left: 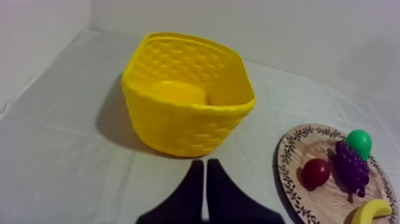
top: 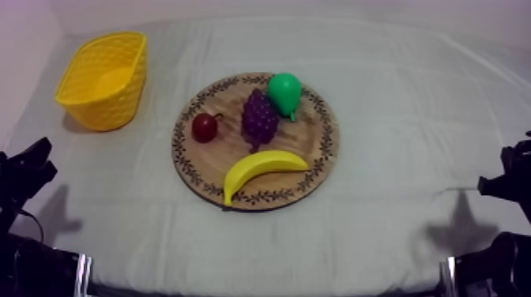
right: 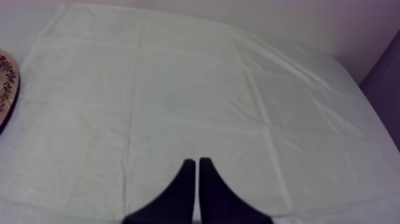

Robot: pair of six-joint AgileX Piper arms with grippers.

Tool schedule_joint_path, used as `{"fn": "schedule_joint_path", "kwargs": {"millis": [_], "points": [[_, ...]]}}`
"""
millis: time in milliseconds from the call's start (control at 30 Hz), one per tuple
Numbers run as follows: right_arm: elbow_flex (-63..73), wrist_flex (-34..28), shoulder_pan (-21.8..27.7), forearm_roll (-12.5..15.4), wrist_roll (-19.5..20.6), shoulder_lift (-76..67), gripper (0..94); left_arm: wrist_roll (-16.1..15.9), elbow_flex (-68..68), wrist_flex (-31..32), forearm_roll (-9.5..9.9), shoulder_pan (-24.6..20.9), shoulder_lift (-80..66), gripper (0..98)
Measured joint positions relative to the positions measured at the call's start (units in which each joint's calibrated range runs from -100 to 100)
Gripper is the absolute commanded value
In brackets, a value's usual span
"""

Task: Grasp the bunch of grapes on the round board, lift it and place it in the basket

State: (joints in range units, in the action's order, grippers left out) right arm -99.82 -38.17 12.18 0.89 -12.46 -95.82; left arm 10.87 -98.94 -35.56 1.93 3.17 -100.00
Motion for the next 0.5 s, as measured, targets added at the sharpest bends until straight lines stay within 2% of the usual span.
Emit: {"fn": "schedule_joint_path", "kwargs": {"millis": [333, 500], "points": [[0.0, 0.0, 0.0, 0.0, 0.0, 0.0, 0.3, -0.1, 0.0, 0.0, 0.0, 0.1, 0.0, 0.1], [0.0, 0.0, 0.0, 0.0, 0.0, 0.0, 0.3, -0.2, 0.0, 0.0, 0.0, 3.0, 0.0, 0.1]]}}
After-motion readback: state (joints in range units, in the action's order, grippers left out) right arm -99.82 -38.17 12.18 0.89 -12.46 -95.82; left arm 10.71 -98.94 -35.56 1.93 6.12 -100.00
